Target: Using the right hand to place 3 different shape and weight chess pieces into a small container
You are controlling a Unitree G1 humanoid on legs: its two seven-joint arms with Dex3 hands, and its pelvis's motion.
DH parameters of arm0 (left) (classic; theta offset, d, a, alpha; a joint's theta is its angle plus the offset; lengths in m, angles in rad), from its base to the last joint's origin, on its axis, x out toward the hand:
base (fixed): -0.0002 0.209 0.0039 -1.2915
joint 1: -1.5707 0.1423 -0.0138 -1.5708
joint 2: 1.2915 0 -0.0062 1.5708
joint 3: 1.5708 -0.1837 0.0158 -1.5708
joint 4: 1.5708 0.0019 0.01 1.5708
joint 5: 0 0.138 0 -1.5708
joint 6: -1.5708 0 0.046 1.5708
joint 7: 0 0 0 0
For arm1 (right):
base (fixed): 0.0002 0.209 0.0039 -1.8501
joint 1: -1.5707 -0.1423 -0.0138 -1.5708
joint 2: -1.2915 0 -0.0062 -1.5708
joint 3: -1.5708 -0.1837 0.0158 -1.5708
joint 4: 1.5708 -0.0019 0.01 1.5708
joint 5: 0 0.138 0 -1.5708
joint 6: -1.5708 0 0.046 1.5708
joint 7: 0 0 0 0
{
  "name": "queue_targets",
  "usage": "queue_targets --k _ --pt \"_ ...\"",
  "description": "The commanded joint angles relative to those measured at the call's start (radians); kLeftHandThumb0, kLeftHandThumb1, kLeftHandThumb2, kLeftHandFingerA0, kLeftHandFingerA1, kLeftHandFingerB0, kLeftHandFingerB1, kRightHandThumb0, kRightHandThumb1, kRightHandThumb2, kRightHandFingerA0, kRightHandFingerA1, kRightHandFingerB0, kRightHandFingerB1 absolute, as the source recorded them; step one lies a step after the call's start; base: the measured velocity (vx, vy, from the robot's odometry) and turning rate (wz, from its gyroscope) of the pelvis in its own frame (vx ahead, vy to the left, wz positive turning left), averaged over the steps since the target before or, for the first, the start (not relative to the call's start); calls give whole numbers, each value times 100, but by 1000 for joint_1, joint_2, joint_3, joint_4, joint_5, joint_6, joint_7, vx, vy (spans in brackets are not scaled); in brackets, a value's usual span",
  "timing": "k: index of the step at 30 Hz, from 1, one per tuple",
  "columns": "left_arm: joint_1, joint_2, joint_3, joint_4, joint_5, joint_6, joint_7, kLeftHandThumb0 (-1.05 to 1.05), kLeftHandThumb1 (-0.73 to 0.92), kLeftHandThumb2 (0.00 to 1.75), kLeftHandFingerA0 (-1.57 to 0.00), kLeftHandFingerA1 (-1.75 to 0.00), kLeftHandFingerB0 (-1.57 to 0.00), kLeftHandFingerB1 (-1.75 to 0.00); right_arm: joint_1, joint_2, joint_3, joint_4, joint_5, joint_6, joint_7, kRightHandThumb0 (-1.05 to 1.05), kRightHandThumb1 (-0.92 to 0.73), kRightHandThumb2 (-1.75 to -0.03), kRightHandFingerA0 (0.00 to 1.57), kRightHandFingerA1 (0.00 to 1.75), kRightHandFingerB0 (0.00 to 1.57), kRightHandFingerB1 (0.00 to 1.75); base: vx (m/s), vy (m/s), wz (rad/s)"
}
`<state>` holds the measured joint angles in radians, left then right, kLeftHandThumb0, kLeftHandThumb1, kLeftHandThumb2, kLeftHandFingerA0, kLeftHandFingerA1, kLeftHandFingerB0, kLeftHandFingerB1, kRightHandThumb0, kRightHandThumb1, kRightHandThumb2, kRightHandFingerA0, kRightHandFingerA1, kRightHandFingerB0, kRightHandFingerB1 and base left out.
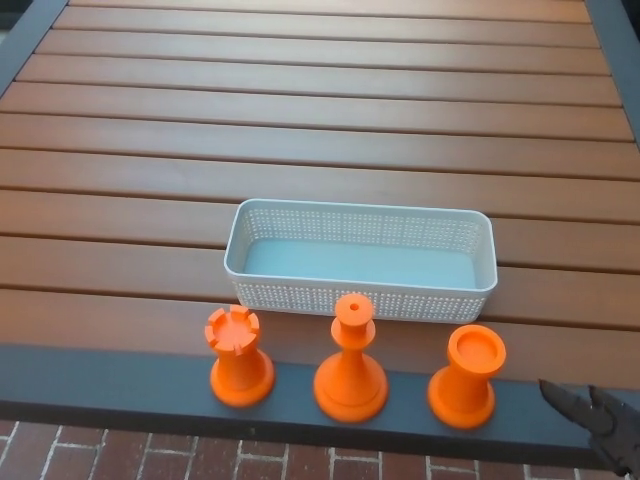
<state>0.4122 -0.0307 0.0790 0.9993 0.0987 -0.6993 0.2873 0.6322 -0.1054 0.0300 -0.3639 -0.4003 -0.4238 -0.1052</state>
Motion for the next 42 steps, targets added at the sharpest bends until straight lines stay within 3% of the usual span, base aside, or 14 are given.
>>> queue_targets --k 1,4,5,8,9,11,15,16,17,18,26,33,35,42 --pt "-16 22 7 40 2 -82 2 -10 38 132 -122 -114 -105 -90 -39 27 -23 -37 -41 193 20 -73 -52 -89 25 59 14 42 0 0 0" --pt "-2 20 1 10 9 -72 4 -9 36 134 -121 -116 -104 -91 -95 29 -36 -17 -87 246 11 -76 -53 -88 30 64 20 45 0 0 0" --pt "7 17 -1 -11 10 -71 3 -10 37 130 -121 -117 -103 -92 -105 32 -35 -19 -101 264 11 -68 -64 -60 31 63 26 34 0 0 0" --pt "20 11 -4 -44 8 -55 1 -14 40 127 -122 -117 -104 -94 -117 39 -30 -29 -116 303 16 -68 -63 -60 30 60 28 34 0 0 0" --pt "23 10 -4 -46 7 -62 0 -12 36 137 -121 -116 -104 -92 -122 44 -26 -34 -126 323 18 -70 -64 -60 31 61 31 35 0 0 0" --pt "28 9 -5 -48 6 -73 -2 -12 36 137 -121 -116 -104 -92 -129 51 -20 -43 -142 353 22 -70 -64 -60 31 61 31 35 0 0 0" --pt "43 12 -14 -87 19 -46 7 -11 40 128 -121 -115 -103 -92 -139 60 1 -61 -158 399 37 -71 -64 -60 32 58 34 35 0 0 0" --pt "23 14 -9 -56 13 -46 7 -9 38 133 -125 -116 -106 -91 -145 62 9 -67 -168 411 39 -72 -50 -88 30 61 29 47 0 0 0" --pt "17 15 -7 -47 11 -46 7 -9 38 133 -125 -116 -106 -91 -146 63 12 -69 -171 416 39 -72 -50 -88 30 61 29 47 0 0 0" --pt "4 19 -5 -23 11 -50 8 -11 37 131 -127 -116 -106 -91 -156 60 22 -66 -178 419 44 -69 -63 -60 31 60 36 38 0 0 0" --pt "38 2 -14 -80 6 -64 -2 -12 36 135 -125 -117 -106 -94 -224 28 84 -19 -203 464 88 -68 -64 -60 30 55 39 36 0 0 0" --pt "52 1 -14 -102 -4 -66 -25 -6 31 149 -124 -117 -106 -93 -317 -1 94 67 -207 535 110 -71 -64 -60 26 55 37 36 0 0 0" --pt "45 3 -14 -87 -2 -72 -24 -13 33 140 -125 -117 -107 -93 -346 -13 90 95 -211 549 108 -69 -63 -60 26 56 39 36 0 0 0" --pt "52 -2 -20 -107 2 -65 -25 -8 34 145 -125 -118 -107 -96 -388 -24 78 112 -225 618 97 -70 -62 -60 26 55 40 37 0 0 0"
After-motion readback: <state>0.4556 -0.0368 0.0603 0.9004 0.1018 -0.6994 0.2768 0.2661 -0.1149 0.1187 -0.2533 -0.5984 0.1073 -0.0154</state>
